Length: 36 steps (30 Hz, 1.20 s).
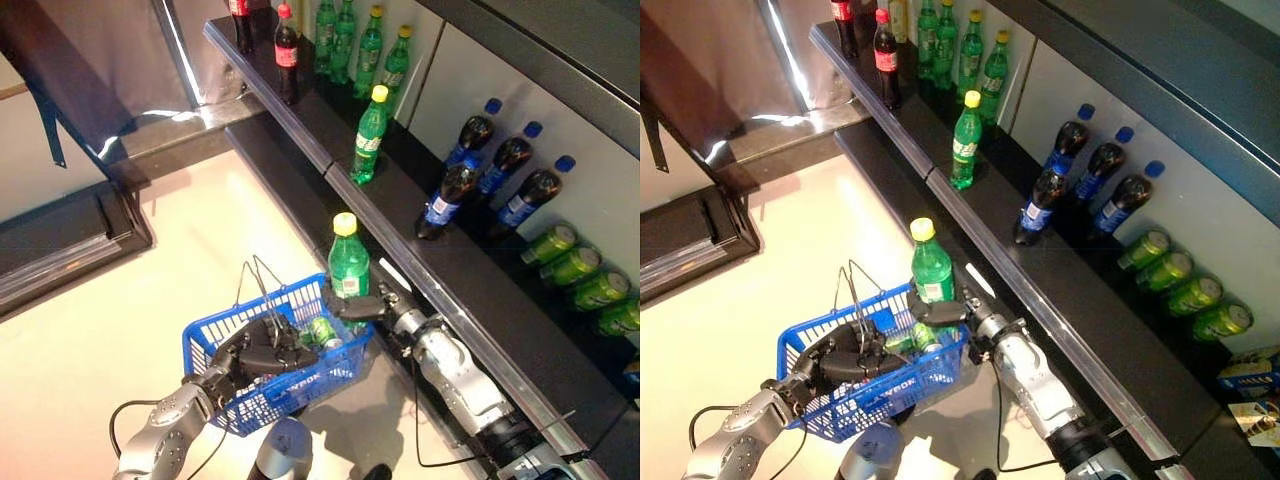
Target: Pick up the drink and place into the basket.
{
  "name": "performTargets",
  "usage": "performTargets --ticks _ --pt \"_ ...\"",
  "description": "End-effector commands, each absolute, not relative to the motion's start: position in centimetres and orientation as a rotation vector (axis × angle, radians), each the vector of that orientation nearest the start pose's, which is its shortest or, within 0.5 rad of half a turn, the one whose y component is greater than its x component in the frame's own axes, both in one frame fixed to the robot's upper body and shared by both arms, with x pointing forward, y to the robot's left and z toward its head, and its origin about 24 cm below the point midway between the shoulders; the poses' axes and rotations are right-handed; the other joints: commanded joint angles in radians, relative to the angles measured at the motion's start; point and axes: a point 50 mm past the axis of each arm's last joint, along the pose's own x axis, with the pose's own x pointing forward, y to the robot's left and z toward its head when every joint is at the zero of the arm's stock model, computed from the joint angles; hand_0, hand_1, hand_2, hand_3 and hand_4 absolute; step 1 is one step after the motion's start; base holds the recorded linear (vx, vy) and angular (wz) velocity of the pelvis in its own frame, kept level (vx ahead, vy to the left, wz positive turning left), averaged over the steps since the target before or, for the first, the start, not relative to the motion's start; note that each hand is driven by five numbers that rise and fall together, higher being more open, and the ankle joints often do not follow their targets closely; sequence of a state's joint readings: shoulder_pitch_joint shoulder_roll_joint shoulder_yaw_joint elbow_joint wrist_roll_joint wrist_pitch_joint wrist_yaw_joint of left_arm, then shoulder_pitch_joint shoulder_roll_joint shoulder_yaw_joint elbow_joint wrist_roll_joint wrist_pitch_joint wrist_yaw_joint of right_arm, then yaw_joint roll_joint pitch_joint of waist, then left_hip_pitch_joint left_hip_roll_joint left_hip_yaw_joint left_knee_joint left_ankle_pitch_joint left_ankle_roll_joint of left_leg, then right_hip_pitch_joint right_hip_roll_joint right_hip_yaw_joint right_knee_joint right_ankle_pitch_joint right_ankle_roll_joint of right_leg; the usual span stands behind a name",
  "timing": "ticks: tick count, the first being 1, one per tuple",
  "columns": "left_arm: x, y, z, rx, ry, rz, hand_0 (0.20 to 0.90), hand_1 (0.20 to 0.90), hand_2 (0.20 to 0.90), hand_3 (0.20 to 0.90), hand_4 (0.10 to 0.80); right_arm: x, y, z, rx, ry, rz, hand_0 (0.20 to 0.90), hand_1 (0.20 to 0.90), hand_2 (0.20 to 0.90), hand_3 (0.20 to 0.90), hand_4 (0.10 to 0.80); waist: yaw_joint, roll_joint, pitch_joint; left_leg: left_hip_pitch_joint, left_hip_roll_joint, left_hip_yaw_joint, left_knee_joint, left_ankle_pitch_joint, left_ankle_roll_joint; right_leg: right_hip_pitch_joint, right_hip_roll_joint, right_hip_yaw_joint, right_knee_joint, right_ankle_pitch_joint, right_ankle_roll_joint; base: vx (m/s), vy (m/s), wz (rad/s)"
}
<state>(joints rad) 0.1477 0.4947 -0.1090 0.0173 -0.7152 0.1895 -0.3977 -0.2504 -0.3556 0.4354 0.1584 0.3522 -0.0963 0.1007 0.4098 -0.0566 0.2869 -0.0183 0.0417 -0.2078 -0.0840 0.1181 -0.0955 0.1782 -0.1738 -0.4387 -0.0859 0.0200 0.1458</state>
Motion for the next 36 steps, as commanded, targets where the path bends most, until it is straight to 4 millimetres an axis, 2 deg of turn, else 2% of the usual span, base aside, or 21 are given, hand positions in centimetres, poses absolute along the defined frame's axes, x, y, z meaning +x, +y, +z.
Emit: performTargets --ticks 1,12,15,28,36 --pt "21.8 13.6 15.7 -0.38 -0.48 -1.043 0.3 0.3 0.3 0.2 0.1 29.1 -7.9 10.4 -0.041 -0.297 0.597 0.3 0.3 0.3 0.2 0.1 -0.003 0.0 -0.227 0.038 0.016 0.036 -0.003 -0.042 0.015 -0.001 -0.034 0.009 0.012 0.033 -0.011 0.0 0.0 0.0" --pt "20.8 12.3 18.2 -0.354 -0.597 -1.206 0.3 0.3 0.3 0.2 0.1 29.2 -6.9 8.9 -0.107 -0.242 0.617 0.3 0.3 0.3 0.2 0.1 -0.001 -0.001 -0.23 0.034 0.017 0.03 -0.003 -0.041 0.01 0.0 -0.029 0.011 0.012 0.029 -0.014 0.006 -0.003 0.05" --pt "20.3 11.6 19.2 -0.354 -0.641 -1.28 0.3 0.3 0.3 0.2 0.1 29.5 -6.6 8.0 -0.169 -0.208 0.62 0.3 0.3 0.3 0.2 0.1 0.001 -0.004 -0.233 0.032 0.016 0.026 -0.003 -0.04 0.009 0.0 -0.028 0.009 0.012 0.029 -0.014 0.0 0.0 0.0" --pt "19.3 10.8 20.9 -0.327 -0.727 -1.419 0.3 0.3 0.3 0.2 0.1 30.0 -6.9 5.0 -0.387 -0.08 0.62 0.3 0.3 0.3 0.2 0.1 0.002 -0.01 -0.243 0.032 0.011 0.02 -0.003 -0.042 0.008 0.002 -0.027 0.01 0.01 0.028 -0.014 0.0 0.0 0.0" --pt "19.0 10.6 21.5 -0.324 -0.755 -1.452 0.3 0.3 0.3 0.2 0.1 30.4 -7.2 3.9 -0.38 -0.003 0.592 0.3 0.3 0.3 0.2 0.1 0.001 -0.009 -0.249 0.036 0.01 0.022 -0.003 -0.041 0.008 0.005 -0.029 0.005 0.012 0.03 -0.012 0.0 0.0 0.0"
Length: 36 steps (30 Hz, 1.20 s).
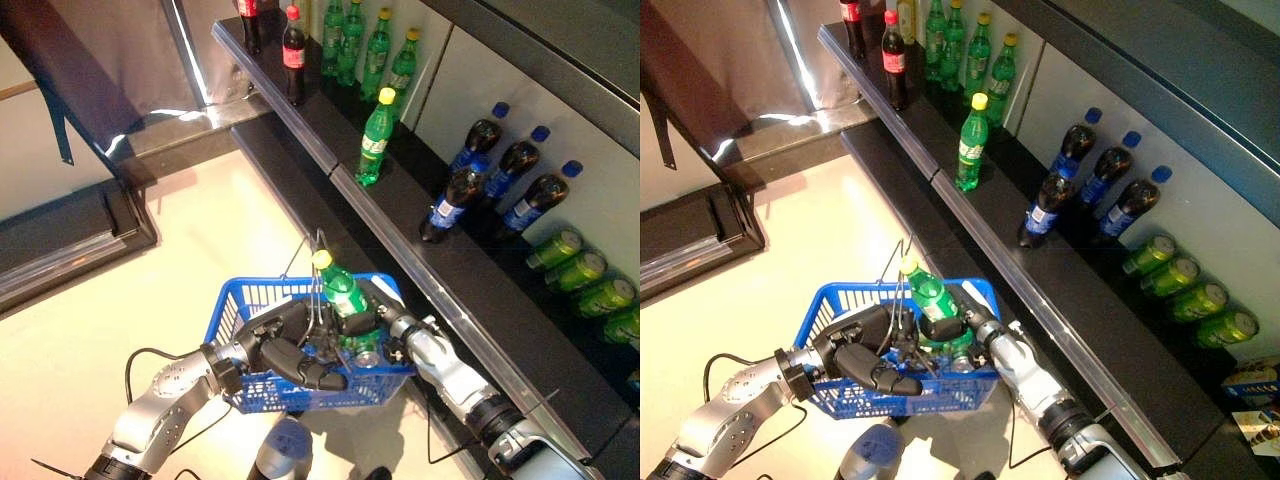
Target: Pick up the drink and place into the basket.
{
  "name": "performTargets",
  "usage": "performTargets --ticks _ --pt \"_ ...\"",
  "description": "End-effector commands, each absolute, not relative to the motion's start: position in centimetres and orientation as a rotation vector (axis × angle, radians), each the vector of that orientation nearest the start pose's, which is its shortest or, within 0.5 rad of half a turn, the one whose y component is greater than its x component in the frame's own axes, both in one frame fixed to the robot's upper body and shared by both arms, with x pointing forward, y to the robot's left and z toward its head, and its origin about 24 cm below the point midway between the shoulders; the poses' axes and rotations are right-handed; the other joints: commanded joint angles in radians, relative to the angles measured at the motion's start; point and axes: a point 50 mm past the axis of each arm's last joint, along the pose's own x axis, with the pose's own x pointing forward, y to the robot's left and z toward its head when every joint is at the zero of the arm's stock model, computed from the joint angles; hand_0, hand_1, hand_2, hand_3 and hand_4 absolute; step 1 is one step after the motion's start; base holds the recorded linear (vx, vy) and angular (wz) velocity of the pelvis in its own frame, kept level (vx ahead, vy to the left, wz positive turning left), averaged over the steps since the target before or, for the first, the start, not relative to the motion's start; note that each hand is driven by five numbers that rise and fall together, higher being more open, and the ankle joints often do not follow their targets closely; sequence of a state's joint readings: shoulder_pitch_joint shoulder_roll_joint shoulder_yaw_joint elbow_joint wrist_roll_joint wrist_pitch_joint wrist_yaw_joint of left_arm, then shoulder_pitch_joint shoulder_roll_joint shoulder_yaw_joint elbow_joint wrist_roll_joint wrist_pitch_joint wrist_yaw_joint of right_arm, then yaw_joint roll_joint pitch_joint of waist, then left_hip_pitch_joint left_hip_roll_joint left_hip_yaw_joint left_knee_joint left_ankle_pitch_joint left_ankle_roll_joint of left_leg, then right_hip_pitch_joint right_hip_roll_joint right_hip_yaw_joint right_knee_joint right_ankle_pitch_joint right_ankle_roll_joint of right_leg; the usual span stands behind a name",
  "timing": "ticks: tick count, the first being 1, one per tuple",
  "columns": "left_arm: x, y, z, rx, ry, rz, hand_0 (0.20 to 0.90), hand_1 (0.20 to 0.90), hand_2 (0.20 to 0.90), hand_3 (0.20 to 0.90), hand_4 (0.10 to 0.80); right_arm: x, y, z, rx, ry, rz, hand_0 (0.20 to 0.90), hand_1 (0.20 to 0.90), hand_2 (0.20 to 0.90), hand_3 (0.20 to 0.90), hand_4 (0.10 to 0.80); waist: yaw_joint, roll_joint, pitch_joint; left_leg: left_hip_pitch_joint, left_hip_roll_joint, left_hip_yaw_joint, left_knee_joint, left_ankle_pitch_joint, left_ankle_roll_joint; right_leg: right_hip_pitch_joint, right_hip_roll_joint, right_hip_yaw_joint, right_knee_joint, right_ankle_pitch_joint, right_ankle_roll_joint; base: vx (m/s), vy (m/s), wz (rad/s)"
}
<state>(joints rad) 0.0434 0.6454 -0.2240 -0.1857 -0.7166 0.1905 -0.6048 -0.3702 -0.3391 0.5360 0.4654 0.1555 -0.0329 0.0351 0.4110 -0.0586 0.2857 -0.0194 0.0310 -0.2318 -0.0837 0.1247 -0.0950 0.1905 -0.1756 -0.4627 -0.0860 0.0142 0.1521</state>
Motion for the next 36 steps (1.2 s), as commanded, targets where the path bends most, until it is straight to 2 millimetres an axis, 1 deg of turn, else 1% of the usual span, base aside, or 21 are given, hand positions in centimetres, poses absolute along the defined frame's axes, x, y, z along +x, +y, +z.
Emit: performTargets --ticks 1,5,12,19,26,29,31,32,35,36 --pt "19.0 10.6 21.6 -0.323 -0.757 -1.456 0.3 0.3 0.3 0.2 0.1 30.3 -7.3 3.7 -0.378 0.012 0.592 0.3 0.3 0.3 0.2 0.1 0.001 -0.007 -0.248 0.037 0.021 0.046 -0.004 -0.048 0.008 -0.006 -0.028 0.028 0.012 0.036 -0.018 0.0 0.0 0.0" --pt "18.8 10.5 21.8 -0.316 -0.763 -1.472 0.3 0.3 0.3 0.2 0.1 30.2 -7.5 2.9 -0.388 0.057 0.598 0.3 0.3 0.3 0.2 0.1 -0.001 -0.009 -0.249 0.039 0.021 0.048 -0.004 -0.048 0.008 -0.005 -0.029 0.026 0.012 0.037 -0.018 0.0 0.0 0.0" --pt "18.7 10.6 22.1 -0.306 -0.779 -1.478 0.3 0.3 0.3 0.2 0.1 30.3 -7.7 2.2 -0.424 0.109 0.614 0.3 0.3 0.3 0.2 0.1 -0.002 -0.011 -0.25 0.043 0.022 0.055 -0.004 -0.048 0.008 -0.003 -0.03 0.026 0.011 0.039 -0.016 0.0 0.0 0.0" --pt "18.6 10.5 22.3 -0.298 -0.791 -1.483 0.3 0.3 0.3 0.2 0.1 30.1 -8.0 0.9 -0.48 0.179 0.637 0.3 0.3 0.3 0.2 0.1 -0.003 -0.012 -0.253 0.045 0.023 0.058 -0.004 -0.05 0.009 -0.002 -0.029 0.029 0.012 0.037 -0.017 0.0 0.0 0.0" --pt "18.5 10.4 22.5 -0.293 -0.792 -1.497 0.3 0.3 0.3 0.2 0.1 30.3 -8.1 0.6 -0.511 0.212 0.647 0.3 0.3 0.3 0.2 0.1 0.0 -0.016 -0.25 0.047 0.024 0.057 -0.004 -0.049 0.009 0.0 -0.025 0.029 0.012 0.036 -0.02 0.0 0.0 0.0" --pt "18.5 10.3 22.5 -0.29 -0.796 -1.502 0.3 0.3 0.3 0.2 0.1 30.3 -7.9 0.5 -0.46 0.226 0.627 0.3 0.3 0.3 0.2 0.1 0.0 -0.017 -0.249 0.049 0.024 0.057 -0.004 -0.05 0.008 0.001 -0.024 0.028 0.013 0.037 -0.02 0.0 0.0 0.0" --pt "18.5 10.3 22.6 -0.291 -0.798 -1.502 0.3 0.3 0.3 0.2 0.1 30.3 -8.0 0.5 -0.385 0.243 0.613 0.3 0.3 0.3 0.2 0.1 0.002 -0.014 -0.249 0.049 0.022 0.056 -0.004 -0.05 0.009 0.002 -0.024 0.027 0.014 0.037 -0.02 0.0 0.0 0.0" --pt "18.5 10.3 22.6 -0.291 -0.798 -1.502 0.3 0.3 0.3 0.2 0.1 30.3 -8.0 0.5 -0.385 0.243 0.613 0.3 0.3 0.3 0.2 0.1 0.002 -0.014 -0.249 0.049 0.022 0.056 -0.004 -0.05 0.009 0.002 -0.024 0.027 0.014 0.037 -0.02 0.0 0.0 0.0" --pt "18.5 10.6 22.5 -0.297 -0.801 -1.495 0.3 0.3 0.3 0.2 0.1 30.1 -8.0 0.4 -0.221 0.243 0.563 0.3 0.3 0.3 0.2 0.1 0.0 -0.009 -0.253 0.053 0.023 0.059 -0.004 -0.051 0.01 0.002 -0.026 0.026 0.016 0.038 -0.019 0.0 0.0 0.0" --pt "18.5 10.6 22.5 -0.297 -0.801 -1.495 0.3 0.3 0.3 0.2 0.1 30.1 -8.0 0.4 -0.221 0.243 0.563 0.3 0.3 0.3 0.2 0.1 0.0 -0.009 -0.253 0.053 0.023 0.059 -0.004 -0.051 0.01 0.002 -0.026 0.026 0.016 0.038 -0.019 0.0 0.0 0.0"
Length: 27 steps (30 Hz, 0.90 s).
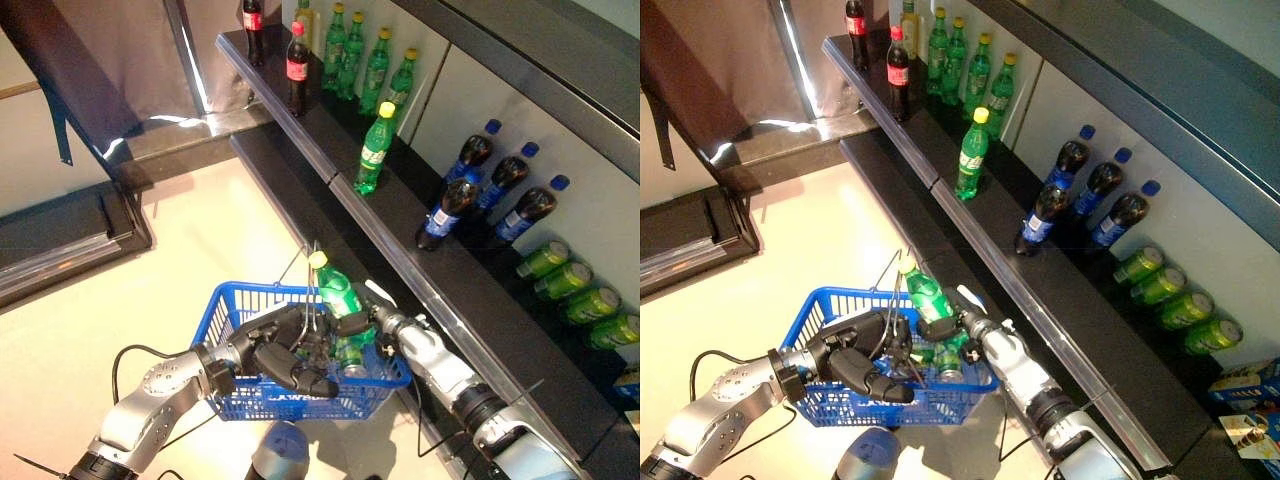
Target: Pick up the drink and place into the basket.
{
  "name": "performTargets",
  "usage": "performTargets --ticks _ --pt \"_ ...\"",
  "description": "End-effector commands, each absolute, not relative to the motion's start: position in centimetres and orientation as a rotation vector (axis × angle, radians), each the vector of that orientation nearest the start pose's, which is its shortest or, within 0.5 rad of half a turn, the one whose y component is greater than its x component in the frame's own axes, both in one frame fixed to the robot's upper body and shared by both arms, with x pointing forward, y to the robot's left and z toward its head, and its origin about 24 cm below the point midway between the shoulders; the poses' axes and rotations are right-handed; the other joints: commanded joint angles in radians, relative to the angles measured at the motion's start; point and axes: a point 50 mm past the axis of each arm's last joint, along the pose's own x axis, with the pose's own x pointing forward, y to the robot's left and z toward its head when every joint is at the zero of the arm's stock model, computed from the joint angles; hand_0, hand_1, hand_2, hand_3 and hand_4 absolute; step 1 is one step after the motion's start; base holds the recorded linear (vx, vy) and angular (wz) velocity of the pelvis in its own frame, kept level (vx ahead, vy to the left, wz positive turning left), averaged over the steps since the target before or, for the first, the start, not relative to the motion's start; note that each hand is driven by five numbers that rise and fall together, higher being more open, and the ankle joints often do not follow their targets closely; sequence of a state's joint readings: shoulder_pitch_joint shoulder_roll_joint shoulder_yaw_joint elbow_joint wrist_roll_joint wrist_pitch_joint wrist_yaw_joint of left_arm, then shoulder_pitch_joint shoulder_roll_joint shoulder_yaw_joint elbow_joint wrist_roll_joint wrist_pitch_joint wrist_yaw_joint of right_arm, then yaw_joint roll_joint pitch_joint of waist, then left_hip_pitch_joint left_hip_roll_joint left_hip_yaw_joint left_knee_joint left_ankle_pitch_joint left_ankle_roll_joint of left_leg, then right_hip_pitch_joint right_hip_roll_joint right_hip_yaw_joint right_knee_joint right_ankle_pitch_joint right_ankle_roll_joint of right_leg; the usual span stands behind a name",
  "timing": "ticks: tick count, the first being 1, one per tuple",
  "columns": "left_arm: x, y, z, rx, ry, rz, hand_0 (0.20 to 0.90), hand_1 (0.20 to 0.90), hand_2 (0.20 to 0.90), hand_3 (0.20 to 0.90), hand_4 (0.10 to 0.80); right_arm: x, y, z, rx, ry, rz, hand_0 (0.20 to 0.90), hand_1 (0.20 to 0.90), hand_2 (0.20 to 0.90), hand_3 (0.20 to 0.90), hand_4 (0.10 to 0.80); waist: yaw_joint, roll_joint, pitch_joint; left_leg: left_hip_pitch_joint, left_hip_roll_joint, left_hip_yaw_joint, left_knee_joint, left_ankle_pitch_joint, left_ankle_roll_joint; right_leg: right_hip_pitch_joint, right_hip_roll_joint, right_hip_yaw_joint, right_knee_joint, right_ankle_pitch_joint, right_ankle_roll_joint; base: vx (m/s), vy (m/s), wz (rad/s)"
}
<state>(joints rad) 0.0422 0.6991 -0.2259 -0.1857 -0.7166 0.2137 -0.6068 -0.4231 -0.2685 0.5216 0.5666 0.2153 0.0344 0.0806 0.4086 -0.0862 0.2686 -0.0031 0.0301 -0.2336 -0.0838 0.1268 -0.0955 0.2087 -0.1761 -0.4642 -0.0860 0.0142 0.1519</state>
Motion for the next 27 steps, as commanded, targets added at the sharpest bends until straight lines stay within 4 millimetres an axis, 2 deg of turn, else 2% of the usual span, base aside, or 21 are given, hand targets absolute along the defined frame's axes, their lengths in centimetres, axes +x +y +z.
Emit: performTargets --ticks 1,14,27 --pt "18.5 10.6 22.5 -0.296 -0.803 -1.49 0.3 0.3 0.3 0.2 0.1 30.0 -8.2 0.3 -0.178 0.237 0.547 0.3 0.3 0.3 0.2 0.1 0.001 0.021 -0.236 0.036 0.023 0.061 -0.003 -0.054 0.012 -0.017 -0.026 0.027 0.016 0.037 -0.018 0.0 0.0 0.0" --pt "18.8 11.5 22.8 -0.28 -0.824 -1.433 0.3 0.3 0.3 0.2 0.1 28.7 -8.6 0.3 -0.074 0.169 0.547 0.3 0.3 0.3 0.2 0.1 -0.027 0.032 -0.243 0.04 0.03 0.087 -0.003 -0.059 0.01 -0.022 -0.027 0.045 0.014 0.034 -0.016 0.0 0.0 0.0" --pt "18.7 11.4 22.8 -0.264 -0.827 -1.431 0.3 0.3 0.3 0.2 0.1 28.7 -9.0 0.2 -0.259 0.163 0.584 0.3 0.3 0.3 0.2 0.1 -0.031 0.026 -0.24 0.039 0.033 0.092 -0.003 -0.06 0.008 -0.024 -0.027 0.044 0.014 0.033 -0.016 0.0 0.0 0.0"
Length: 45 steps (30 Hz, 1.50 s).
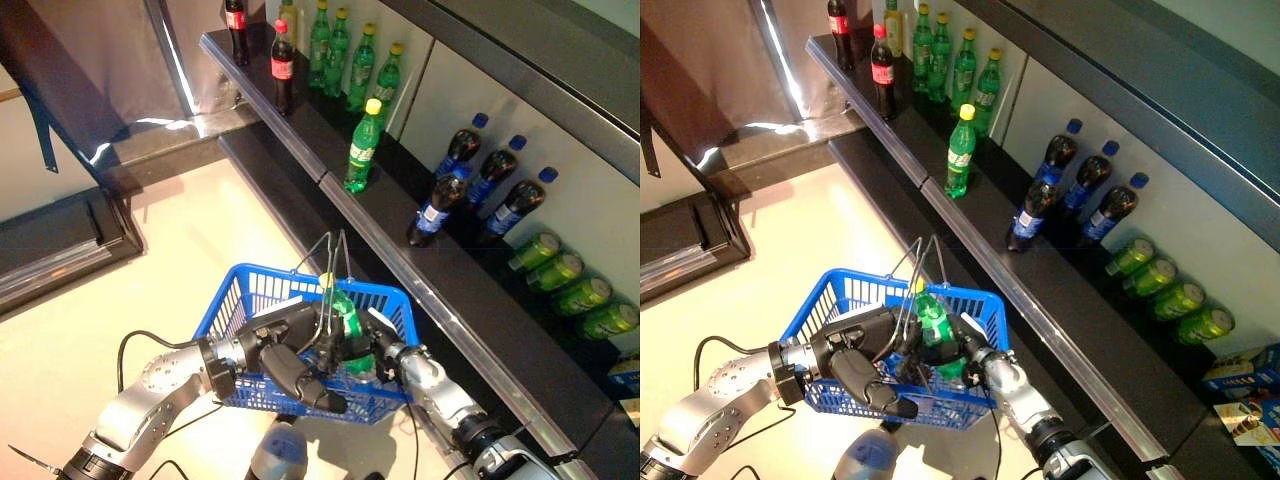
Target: Pick up the drink and place into the basket.
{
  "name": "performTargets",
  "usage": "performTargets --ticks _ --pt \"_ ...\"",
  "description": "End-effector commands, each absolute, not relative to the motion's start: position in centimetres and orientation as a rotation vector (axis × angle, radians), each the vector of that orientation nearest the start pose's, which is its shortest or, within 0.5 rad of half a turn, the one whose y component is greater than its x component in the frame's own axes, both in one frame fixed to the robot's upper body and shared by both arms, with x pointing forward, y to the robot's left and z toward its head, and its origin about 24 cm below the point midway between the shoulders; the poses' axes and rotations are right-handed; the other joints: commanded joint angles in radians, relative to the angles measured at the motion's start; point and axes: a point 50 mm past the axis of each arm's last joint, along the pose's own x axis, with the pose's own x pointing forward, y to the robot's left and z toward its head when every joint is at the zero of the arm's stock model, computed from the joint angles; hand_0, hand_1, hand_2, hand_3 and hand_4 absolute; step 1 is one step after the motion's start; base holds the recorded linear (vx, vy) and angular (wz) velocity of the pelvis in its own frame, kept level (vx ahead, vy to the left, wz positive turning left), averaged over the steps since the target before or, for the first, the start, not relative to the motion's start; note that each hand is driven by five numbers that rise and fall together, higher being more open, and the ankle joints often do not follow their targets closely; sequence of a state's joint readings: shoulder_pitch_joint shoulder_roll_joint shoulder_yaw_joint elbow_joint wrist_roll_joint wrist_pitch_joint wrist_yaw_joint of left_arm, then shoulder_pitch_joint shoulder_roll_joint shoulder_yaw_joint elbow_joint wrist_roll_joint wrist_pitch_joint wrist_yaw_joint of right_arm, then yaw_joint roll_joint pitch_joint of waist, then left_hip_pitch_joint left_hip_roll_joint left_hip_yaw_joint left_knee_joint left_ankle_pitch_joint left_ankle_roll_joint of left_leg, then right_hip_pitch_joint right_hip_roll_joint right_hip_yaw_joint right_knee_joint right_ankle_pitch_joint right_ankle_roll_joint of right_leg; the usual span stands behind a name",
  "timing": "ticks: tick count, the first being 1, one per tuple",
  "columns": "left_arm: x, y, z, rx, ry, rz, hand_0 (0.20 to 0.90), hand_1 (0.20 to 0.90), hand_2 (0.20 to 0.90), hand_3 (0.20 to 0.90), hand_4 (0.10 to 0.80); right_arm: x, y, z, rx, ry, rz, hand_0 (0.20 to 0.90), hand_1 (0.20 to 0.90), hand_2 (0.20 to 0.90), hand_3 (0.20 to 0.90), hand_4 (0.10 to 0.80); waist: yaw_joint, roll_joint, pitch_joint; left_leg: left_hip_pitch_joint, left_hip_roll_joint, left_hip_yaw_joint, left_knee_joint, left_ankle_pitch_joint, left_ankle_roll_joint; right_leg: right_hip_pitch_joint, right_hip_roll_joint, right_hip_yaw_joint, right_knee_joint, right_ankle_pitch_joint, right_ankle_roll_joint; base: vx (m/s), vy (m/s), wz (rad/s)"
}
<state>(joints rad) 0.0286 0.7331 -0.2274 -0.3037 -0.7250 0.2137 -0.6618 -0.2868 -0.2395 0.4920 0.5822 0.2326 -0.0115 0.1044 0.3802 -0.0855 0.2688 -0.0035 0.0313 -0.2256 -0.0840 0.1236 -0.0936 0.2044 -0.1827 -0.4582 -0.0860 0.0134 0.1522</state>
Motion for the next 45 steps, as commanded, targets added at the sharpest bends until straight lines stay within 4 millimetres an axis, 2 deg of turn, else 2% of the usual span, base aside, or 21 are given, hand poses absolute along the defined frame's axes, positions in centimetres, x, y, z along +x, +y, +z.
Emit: performTargets --ticks 1,5,8,14,23,31,45 --pt "18.7 11.3 22.9 -0.261 -0.823 -1.438 0.3 0.3 0.3 0.2 0.1 28.8 -9.1 0.2 -0.333 0.151 0.6 0.3 0.3 0.3 0.2 0.1 -0.002 0.024 -0.24 0.04 0.033 0.083 -0.003 -0.057 0.005 -0.019 -0.021 0.037 0.015 0.034 -0.016 0.0 0.0 0.0" --pt "18.6 11.2 22.9 -0.251 -0.818 -1.457 0.3 0.3 0.3 0.2 0.1 29.1 -9.0 0.8 -0.481 0.109 0.648 0.3 0.3 0.3 0.2 0.1 0.0 0.019 -0.237 0.041 0.033 0.081 -0.003 -0.058 0.004 -0.017 -0.02 0.038 0.013 0.034 -0.016 0.0 0.0 0.0" --pt "18.5 10.8 22.8 -0.223 -0.812 -1.489 0.3 0.3 0.3 0.2 0.1 29.9 -8.6 2.0 -0.638 0.068 0.713 0.3 0.3 0.3 0.2 0.1 0.006 0.013 -0.233 0.041 0.031 0.076 -0.003 -0.057 0.004 -0.015 -0.018 0.038 0.013 0.035 -0.017 0.0 0.0 0.0" --pt "18.3 10.4 23.0 -0.198 -0.818 -1.529 0.3 0.3 0.3 0.2 0.1 30.7 -7.8 3.1 -0.806 0.066 0.825 0.3 0.3 0.3 0.2 0.1 0.015 0.004 -0.23 0.042 0.029 0.067 -0.003 -0.055 0.001 -0.012 -0.018 0.032 0.014 0.035 -0.016 0.0 0.0 0.0" --pt "18.1 9.8 23.3 -0.139 -0.833 -1.575 0.3 0.3 0.3 0.2 0.1 31.5 -6.9 3.8 -0.911 0.092 0.923 0.3 0.3 0.3 0.2 0.1 0.018 -0.007 -0.235 0.05 0.026 0.059 -0.003 -0.055 0.002 -0.005 -0.014 0.039 0.013 0.035 -0.02 0.0 0.0 0.0" --pt "18.0 9.2 23.9 -0.119 -0.855 -1.619 0.3 0.3 0.3 0.2 0.1 31.7 -6.7 2.8 -0.913 0.193 0.98 0.3 0.3 0.3 0.2 0.1 0.022 -0.011 -0.244 0.059 0.024 0.057 -0.003 -0.058 0.002 0.003 -0.016 0.035 0.011 0.034 -0.019 0.004 0.003 0.0" --pt "17.7 8.8 24.4 -0.127 -0.882 -1.629 0.3 0.3 0.3 0.2 0.1 30.4 -6.2 -0.7 -0.881 0.325 0.973 0.3 0.3 0.3 0.2 0.1 0.027 -0.007 -0.243 0.063 0.023 0.063 -0.003 -0.064 0.006 0.003 -0.014 0.039 0.01 0.033 -0.019 0.0 0.0 0.0"
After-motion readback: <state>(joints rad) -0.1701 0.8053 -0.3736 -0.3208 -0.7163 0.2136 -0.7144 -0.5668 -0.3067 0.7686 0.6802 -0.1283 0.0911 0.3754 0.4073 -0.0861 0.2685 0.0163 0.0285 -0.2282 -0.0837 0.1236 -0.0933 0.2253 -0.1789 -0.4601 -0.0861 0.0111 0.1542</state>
